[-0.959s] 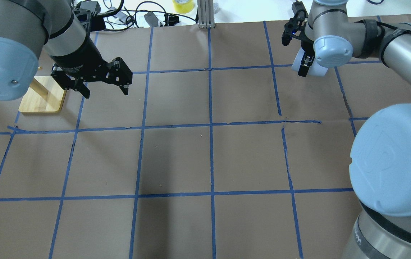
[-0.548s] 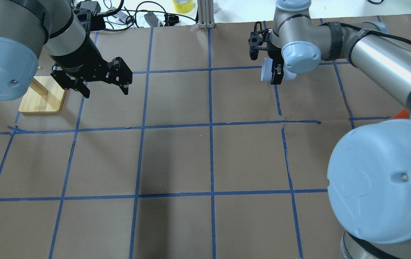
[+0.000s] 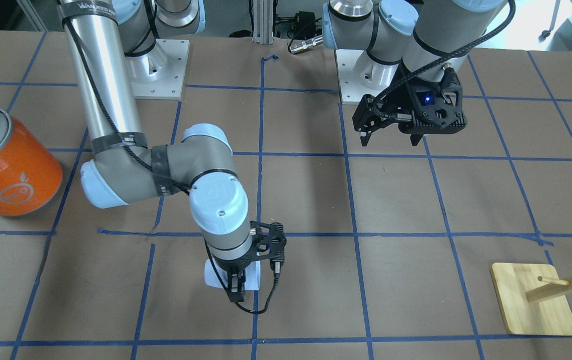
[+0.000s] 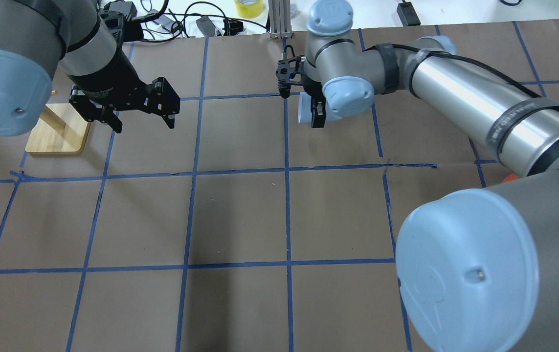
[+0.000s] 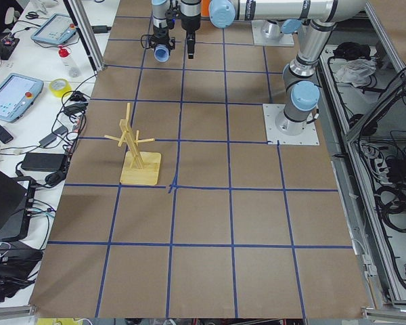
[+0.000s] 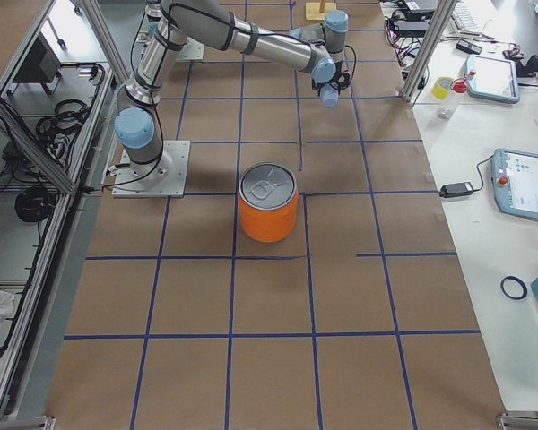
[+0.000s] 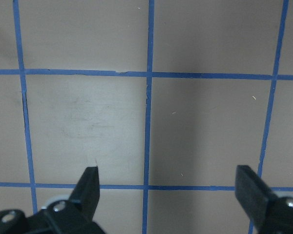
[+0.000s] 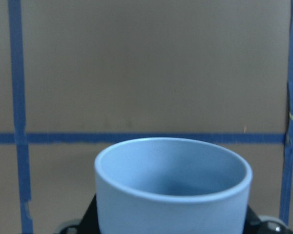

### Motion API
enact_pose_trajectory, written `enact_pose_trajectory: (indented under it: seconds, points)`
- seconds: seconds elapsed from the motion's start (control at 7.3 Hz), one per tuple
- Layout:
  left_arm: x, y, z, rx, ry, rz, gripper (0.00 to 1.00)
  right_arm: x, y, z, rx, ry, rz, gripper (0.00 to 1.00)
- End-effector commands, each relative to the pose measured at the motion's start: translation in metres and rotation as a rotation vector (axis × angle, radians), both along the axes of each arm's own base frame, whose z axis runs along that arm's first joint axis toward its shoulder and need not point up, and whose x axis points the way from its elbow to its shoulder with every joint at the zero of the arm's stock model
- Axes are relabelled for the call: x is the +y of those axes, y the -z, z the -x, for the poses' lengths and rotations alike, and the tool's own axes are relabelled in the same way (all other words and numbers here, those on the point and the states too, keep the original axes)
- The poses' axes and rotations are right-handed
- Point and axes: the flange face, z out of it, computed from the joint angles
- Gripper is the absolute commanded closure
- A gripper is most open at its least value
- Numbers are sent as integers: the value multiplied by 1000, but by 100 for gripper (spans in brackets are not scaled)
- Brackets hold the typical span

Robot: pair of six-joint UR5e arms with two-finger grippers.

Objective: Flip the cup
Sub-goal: 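Carry the cup with the right gripper toward the table center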

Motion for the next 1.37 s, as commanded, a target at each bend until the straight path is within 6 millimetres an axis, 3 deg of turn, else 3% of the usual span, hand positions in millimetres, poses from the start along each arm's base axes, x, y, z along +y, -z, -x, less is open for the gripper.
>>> enact_pose_trajectory:
  seconds: [0.0, 0.14, 0.55, 0.68, 0.82, 0.96, 1.23]
  points:
    - [-1, 0, 0, 0, -1, -1, 0, 31, 8, -81, 5, -61, 3, 100]
    - [0, 0, 0, 0, -1, -1, 0, 39, 8, -92, 5, -69, 1, 100]
    - [1, -1, -1, 0, -1, 2, 0, 52, 34, -88, 25, 52, -68, 100]
    - [0, 0, -1, 0, -1, 1, 0, 50, 28, -86, 21, 33, -58, 100]
    - [0, 0, -1, 0, -1, 1, 0, 54, 30, -89, 10, 42, -72, 93]
    - [0, 1, -1, 0, -2, -2, 0, 54, 33, -89, 9, 39, -77, 74]
    - [0, 0, -1, 0, -1, 1, 0, 57, 24, -97, -127, 44, -130, 0]
